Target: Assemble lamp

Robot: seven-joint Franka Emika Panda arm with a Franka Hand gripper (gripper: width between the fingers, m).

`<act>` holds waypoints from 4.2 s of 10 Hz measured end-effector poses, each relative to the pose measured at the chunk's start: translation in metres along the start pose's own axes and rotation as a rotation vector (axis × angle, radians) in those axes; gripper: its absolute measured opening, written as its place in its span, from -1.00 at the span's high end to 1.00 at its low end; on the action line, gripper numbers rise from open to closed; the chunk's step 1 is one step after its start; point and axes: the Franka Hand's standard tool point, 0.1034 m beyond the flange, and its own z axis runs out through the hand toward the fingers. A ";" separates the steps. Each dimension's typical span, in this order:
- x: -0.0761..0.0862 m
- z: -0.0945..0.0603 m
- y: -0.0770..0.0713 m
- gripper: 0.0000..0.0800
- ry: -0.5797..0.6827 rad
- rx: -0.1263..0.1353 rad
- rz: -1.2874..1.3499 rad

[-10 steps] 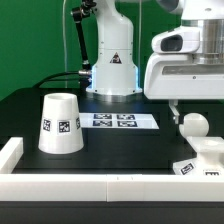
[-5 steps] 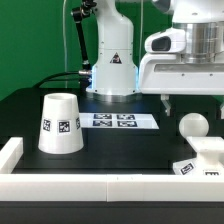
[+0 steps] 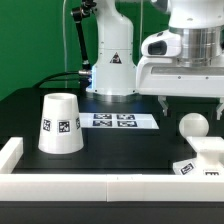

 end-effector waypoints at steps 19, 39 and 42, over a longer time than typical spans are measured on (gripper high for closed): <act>-0.035 0.034 -0.009 -0.75 -0.579 0.020 0.036; 0.005 -0.019 0.005 -0.44 -0.528 0.074 -0.006; 0.018 -0.016 -0.003 -0.44 -0.331 0.094 0.000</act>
Offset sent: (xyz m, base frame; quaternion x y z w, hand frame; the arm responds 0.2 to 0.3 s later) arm -0.0220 0.0264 -0.0022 0.0242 -0.1167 0.0078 0.9928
